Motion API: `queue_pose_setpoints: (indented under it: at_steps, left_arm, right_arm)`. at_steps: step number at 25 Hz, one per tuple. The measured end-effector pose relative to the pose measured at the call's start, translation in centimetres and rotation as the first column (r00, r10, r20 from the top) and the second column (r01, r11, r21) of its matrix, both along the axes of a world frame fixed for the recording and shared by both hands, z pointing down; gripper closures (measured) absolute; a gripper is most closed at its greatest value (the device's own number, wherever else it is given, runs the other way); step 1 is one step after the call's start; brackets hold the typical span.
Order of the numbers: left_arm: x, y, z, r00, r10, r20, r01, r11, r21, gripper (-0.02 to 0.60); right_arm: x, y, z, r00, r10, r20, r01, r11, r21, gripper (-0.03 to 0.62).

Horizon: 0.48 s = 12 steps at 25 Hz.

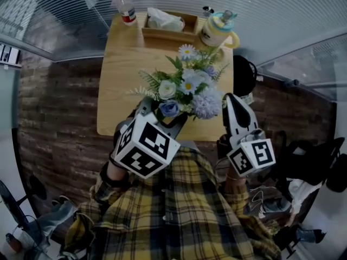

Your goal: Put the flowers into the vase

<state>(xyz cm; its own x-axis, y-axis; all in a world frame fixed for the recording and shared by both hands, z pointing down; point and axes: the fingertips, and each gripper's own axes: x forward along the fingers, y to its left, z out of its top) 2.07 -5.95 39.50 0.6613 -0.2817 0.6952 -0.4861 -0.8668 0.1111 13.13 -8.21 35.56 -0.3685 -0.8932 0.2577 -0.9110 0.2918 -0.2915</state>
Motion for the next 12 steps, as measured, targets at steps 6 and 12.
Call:
queue_pose_setpoints:
  at_steps: [6, 12]
  left_arm:
    - [-1.3, 0.2, 0.9, 0.999, -0.042, 0.01, 0.042, 0.999, -0.017, 0.387]
    - [-2.9, 0.6, 1.1, 0.996, -0.091, 0.002, 0.091, 0.995, -0.031, 0.387]
  right_arm:
    - [-0.1, 0.0, 0.2, 1.0, -0.011, -0.004, 0.011, 1.0, 0.0, 0.581]
    - [-0.2, 0.2, -0.2, 1.0, -0.019, -0.017, 0.019, 1.0, 0.007, 0.58]
